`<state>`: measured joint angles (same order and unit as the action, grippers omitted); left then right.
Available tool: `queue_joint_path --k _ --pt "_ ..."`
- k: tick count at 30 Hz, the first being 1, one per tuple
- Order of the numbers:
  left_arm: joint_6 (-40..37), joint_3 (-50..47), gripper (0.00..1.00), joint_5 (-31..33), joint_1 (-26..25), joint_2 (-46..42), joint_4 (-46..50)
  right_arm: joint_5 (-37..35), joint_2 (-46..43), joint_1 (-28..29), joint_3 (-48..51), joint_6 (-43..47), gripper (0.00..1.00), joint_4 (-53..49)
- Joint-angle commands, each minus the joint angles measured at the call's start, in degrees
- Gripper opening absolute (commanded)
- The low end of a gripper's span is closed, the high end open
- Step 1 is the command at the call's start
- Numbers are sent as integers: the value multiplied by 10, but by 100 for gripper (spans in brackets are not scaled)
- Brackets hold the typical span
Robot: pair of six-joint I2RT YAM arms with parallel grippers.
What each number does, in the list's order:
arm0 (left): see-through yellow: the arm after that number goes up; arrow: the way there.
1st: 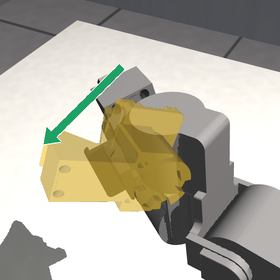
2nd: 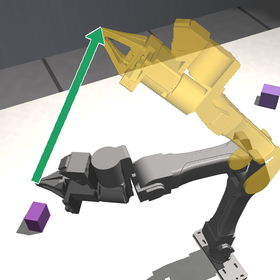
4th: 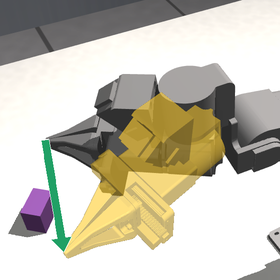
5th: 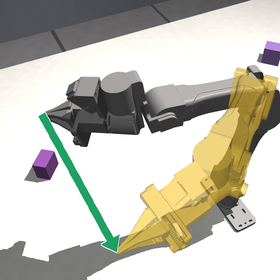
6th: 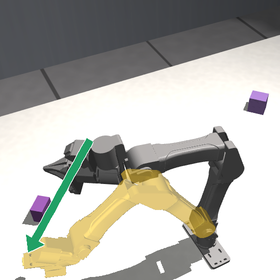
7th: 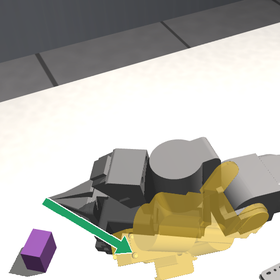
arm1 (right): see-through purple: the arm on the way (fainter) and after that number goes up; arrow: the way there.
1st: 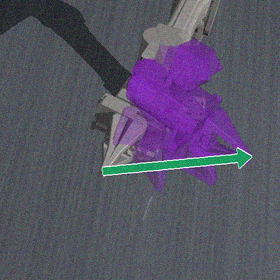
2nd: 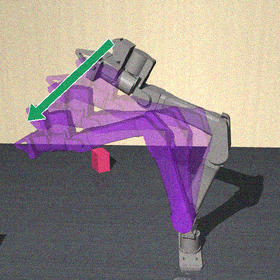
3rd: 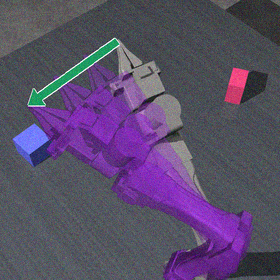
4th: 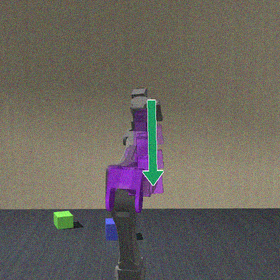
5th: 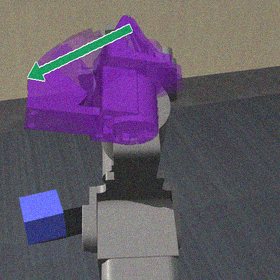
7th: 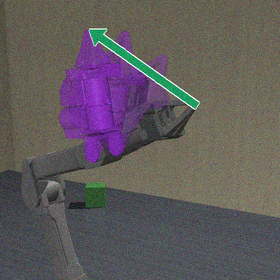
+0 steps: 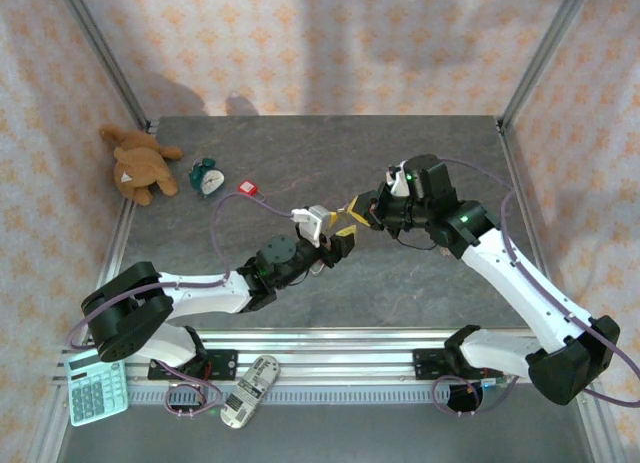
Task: Unlock with the key
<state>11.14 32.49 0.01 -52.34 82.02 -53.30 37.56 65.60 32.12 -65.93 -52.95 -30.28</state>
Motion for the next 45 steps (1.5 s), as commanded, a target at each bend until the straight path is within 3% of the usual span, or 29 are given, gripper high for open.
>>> queue_joint_path --k 1,12,23,32,38,45 --pt "10 17 56 -23 8 12 -18 7 -15 4 10 -5 6 21" --pt "10 23 34 -45 8 13 0 4 -17 4 11 -8 6 24" --pt "-1 11 20 -41 9 -9 24 -13 -21 4 25 -13 5 28" --pt "-17 8 0 -54 11 -31 57 -32 -23 4 43 -9 5 22" --pt "-23 18 0 -98 12 -46 99 -49 -20 4 48 -3 5 19" --pt "-58 74 0 -199 51 -59 248 -65 -13 -1 50 36 4 -4"
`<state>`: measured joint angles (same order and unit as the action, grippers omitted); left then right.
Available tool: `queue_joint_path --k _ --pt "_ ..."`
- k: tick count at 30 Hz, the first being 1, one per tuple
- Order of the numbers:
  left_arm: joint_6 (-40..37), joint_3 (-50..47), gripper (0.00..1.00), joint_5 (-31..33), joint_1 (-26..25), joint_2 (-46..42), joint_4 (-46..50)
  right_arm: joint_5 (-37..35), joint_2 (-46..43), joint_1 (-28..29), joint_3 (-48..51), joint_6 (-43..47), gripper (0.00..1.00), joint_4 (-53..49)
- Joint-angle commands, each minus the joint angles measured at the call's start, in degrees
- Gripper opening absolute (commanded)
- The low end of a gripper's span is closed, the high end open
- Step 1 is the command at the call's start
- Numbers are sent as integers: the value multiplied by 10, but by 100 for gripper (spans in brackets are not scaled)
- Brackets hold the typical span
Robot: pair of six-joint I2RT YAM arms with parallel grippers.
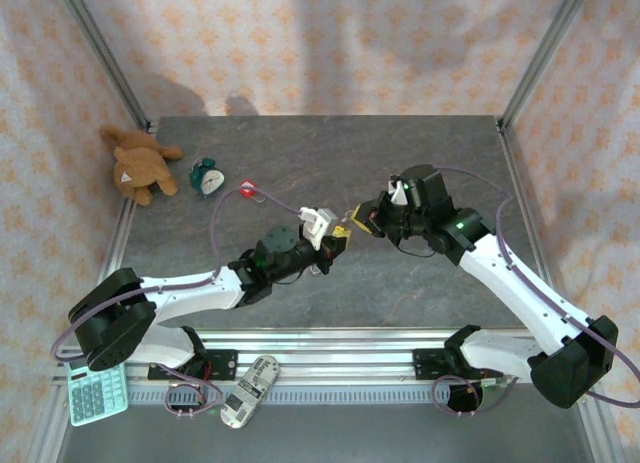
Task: Unlock with the key
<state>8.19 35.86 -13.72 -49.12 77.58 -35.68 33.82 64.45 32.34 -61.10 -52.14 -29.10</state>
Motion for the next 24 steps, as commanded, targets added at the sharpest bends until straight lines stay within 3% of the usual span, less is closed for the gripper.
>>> queue_joint_path --k 1,6,24 --pt "-32 53 0 -74 28 -14 95 -26 0 -4 2 32 4 -17" --pt "-59 88 0 -100 50 -6 154 -32 -1 -9 1 46 3 -29" --pt "-82 125 0 -156 72 -10 231 -30 -18 -29 34 62 2 -34"
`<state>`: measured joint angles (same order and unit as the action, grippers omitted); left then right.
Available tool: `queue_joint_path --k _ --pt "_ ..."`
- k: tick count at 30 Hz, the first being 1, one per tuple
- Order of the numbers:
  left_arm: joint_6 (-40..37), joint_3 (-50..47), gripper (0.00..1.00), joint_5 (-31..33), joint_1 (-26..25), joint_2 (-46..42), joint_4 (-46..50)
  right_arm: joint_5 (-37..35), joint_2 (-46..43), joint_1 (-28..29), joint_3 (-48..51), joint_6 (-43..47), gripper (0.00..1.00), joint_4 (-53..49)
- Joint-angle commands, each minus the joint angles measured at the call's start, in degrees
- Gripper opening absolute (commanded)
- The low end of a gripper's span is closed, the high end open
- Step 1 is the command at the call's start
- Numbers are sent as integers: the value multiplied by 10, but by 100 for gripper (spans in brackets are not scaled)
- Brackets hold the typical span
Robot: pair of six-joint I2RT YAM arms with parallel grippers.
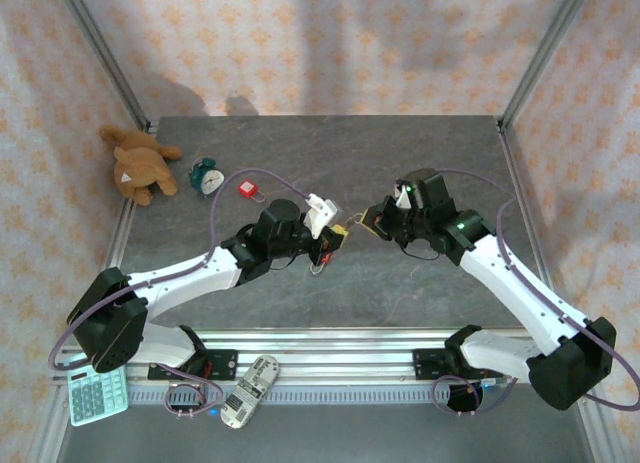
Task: Unlock with the key
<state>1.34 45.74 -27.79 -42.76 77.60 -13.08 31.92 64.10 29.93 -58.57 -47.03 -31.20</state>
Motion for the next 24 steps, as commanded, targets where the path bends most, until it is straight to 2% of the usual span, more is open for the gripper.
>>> queue_joint_path --k 1,7,12,14,16,18,19,20,21,24 --pt "-13 28 0 -19 11 -10 6 -10 -15 -5 11 11 2 -13" --pt "-24 62 0 -44 23 14 37 -9 -21 -11 5 39 4 -33" --pt "-39 115 0 -77 38 43 107 -59 -41 -33 -35 133 25 -80" --pt "-50 129 0 -80 45 50 130 -83 -65 -38 -23 159 31 -48" --pt "-67 148 0 -80 55 55 171 -99 -91 -38 6 187 43 -1" --pt "-80 168 0 -94 67 60 212 -99 -119 -38 55 218 48 72" --pt "-86 178 0 -95 70 62 232 -120 -127 -38 62 226 49 80" --pt "-95 190 0 -98 72 66 255 -149 -133 -38 65 226 54 81" --pt "-106 201 0 -102 75 70 278 -146 -136 -46 62 235 59 77" --pt "-127 241 0 -135 81 90 344 -10 -141 -58 93 271 62 168"
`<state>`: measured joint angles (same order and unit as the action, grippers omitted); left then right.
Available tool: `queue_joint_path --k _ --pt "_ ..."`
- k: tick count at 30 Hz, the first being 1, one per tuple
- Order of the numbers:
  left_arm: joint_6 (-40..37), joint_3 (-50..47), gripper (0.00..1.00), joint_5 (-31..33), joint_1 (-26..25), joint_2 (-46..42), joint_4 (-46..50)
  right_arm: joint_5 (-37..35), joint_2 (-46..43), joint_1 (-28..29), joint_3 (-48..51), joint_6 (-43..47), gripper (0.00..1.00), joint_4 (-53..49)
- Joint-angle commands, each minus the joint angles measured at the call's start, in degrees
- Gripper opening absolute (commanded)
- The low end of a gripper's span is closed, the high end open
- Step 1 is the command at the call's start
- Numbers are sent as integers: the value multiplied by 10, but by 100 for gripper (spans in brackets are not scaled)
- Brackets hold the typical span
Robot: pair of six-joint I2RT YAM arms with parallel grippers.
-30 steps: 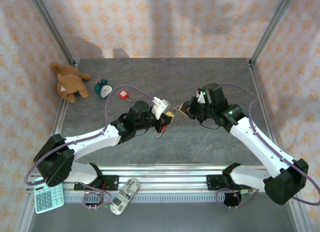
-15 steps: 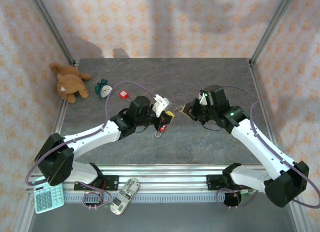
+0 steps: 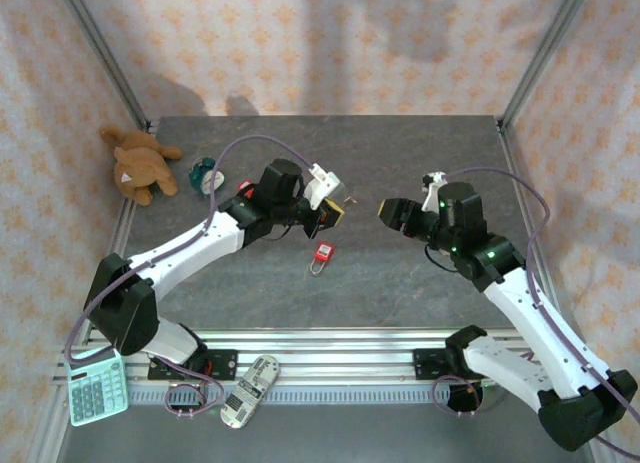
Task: Unlock with the key
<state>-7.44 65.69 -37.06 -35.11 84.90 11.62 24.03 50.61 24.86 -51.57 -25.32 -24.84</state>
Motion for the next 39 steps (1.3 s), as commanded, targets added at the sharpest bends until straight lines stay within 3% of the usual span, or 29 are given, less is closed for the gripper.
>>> queue_joint_path --k 1,5,10,31,39 --pt "-44 54 0 -55 6 26 116 108 -7 -8 39 52 63 146" --pt "-58 109 0 -106 11 57 191 181 21 -8 65 44 62 234" --pt "-69 130 0 -157 11 70 231 214 51 -7 56 67 53 230" --pt "1 120 0 -261 16 68 163 250 77 -9 48 99 45 181" --pt "26 107 0 -267 16 67 127 267 84 -9 52 89 24 193"
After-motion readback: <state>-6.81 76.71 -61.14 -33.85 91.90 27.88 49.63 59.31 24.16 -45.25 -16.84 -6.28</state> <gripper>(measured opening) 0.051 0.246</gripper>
